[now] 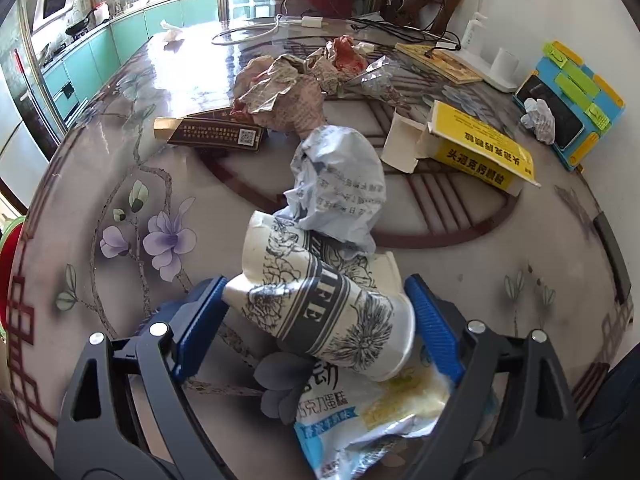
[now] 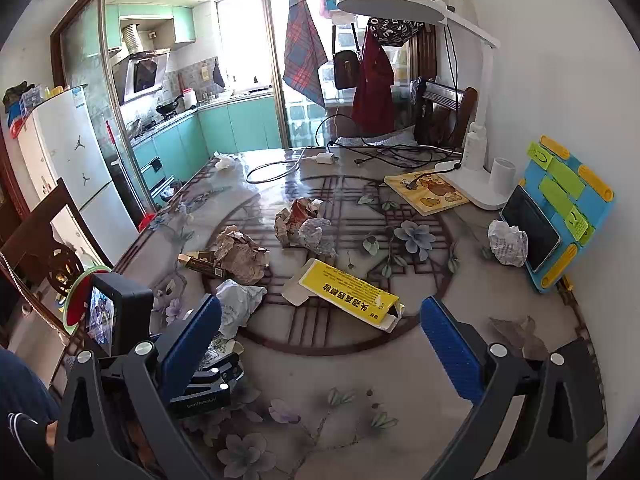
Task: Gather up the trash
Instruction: 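Grasp the white paper cup with the left tool, then grasp the yellow printed carton with the right tool while the left tool holds the cup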
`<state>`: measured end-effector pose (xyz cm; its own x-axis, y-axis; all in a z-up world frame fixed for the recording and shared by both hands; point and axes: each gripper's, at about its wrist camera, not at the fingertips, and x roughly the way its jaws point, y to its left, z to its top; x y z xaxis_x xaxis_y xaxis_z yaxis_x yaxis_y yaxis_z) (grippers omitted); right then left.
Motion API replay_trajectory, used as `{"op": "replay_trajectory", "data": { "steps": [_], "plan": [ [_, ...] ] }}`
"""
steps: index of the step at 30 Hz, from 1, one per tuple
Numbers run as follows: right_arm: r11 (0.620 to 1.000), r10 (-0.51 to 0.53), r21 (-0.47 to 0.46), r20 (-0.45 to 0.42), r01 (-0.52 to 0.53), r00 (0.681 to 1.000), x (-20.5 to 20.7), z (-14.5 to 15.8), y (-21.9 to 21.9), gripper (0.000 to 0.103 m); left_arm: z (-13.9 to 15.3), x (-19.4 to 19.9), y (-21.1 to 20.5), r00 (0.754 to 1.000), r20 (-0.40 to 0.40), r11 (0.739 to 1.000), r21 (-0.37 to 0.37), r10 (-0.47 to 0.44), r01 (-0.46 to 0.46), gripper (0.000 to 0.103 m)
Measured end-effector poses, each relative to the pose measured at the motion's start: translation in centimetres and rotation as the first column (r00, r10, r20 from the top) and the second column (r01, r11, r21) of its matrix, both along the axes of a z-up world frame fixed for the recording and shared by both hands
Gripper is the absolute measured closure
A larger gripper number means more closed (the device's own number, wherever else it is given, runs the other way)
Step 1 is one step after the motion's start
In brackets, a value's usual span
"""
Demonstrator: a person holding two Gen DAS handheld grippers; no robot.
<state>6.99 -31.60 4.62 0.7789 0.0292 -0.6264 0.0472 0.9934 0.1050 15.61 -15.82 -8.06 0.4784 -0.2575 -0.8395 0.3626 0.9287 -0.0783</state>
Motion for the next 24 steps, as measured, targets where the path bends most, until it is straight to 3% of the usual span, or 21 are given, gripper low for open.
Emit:
{"op": "replay_trajectory", "data": {
  "steps": [6,16,20,24],
  "plan": [
    [1.000,-0.002,-0.004,-0.004,0.002,1.000,0.0,-0.2,0.0,0.006,1.0,0.1,1.9,1.000,0.005,0.999,-0.030,0.029,-0.029,0.019],
    [0.999,0.011,-0.033,-0.022,-0.012,1.000,0.6,-0.9,0.2,0.006,5.0,-2.0,5.4,0.996,0.089,1.000,-0.022,0.001,0.001,0.019],
    [0.984,0.061,-0.164,-0.046,-0.068,0.997,2.3,-1.6,1.1,0.006,7.1,-2.7,7.1,0.990,0.143,1.000,-0.012,-0.016,0.018,0.019],
    [0.948,0.107,-0.284,-0.139,-0.143,0.985,5.0,-3.9,1.9,0.007,8.5,-3.0,8.6,0.981,0.192,1.000,-0.017,-0.021,0.025,0.019]
  ]
}}
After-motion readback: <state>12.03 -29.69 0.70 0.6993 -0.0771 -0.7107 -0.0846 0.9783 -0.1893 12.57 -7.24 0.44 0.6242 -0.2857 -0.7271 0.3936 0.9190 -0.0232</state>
